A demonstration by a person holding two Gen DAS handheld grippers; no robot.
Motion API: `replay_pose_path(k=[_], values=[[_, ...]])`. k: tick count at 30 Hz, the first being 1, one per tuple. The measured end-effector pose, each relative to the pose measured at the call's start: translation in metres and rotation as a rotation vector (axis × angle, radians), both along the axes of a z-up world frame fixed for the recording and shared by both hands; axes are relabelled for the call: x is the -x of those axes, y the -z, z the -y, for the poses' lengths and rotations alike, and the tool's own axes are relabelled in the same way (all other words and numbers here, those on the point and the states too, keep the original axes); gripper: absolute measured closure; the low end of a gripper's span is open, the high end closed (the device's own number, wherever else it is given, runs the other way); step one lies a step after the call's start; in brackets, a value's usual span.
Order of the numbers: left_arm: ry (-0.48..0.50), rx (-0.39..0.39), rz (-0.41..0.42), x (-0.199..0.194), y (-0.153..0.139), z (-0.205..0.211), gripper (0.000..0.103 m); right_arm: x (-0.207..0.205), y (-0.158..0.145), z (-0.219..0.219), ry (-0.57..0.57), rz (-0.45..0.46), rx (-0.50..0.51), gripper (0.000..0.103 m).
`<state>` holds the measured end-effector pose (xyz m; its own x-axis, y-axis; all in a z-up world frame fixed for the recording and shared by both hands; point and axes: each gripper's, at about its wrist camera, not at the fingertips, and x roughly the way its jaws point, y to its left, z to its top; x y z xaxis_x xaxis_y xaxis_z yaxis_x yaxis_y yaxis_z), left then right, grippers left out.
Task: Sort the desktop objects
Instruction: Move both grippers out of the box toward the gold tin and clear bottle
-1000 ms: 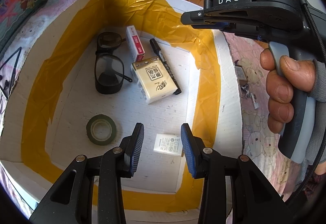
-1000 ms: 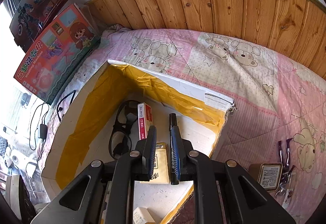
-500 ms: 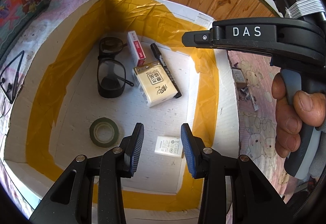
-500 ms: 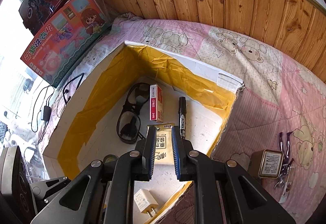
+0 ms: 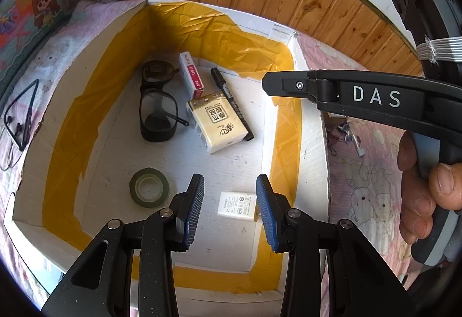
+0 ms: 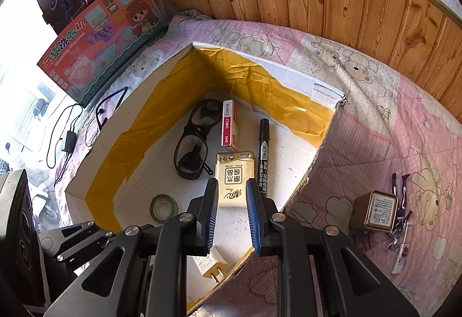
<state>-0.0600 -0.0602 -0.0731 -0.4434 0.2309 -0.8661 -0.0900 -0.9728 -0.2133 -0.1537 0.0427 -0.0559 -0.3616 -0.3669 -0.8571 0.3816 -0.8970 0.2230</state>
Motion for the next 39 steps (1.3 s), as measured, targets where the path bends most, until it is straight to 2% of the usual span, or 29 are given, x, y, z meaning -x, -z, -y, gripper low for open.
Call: replay_pose_path(k=[4, 8, 16, 23, 36, 39], values=[[0.000, 0.008, -0.017, -0.007, -0.003, -0.002, 0.063, -0.010, -0.003, 0.000, -0.017, -0.004, -0.006, 0.080], [-0.003, 0.008, -0.036, -0.015, -0.008, -0.003, 0.063, -0.021, -0.006, -0.001, -0.037, -0.014, -0.013, 0.073], [0.002, 0.031, -0.089, -0.034, -0.021, -0.011, 0.063, -0.044, -0.015, -0.003, -0.077, -0.036, -0.023, 0.072], [-0.040, 0.046, -0.139, -0.048, -0.035, -0.007, 0.063, -0.068, -0.022, -0.003, -0.111, -0.061, -0.031, 0.069], [-0.072, 0.047, -0.168, -0.077, -0.049, -0.015, 0.063, -0.110, -0.042, -0.014, -0.159, -0.124, -0.024, 0.062], [-0.082, 0.065, -0.169, -0.085, -0.050, -0.018, 0.063, -0.122, -0.046, -0.020, -0.167, -0.149, -0.019, 0.057]])
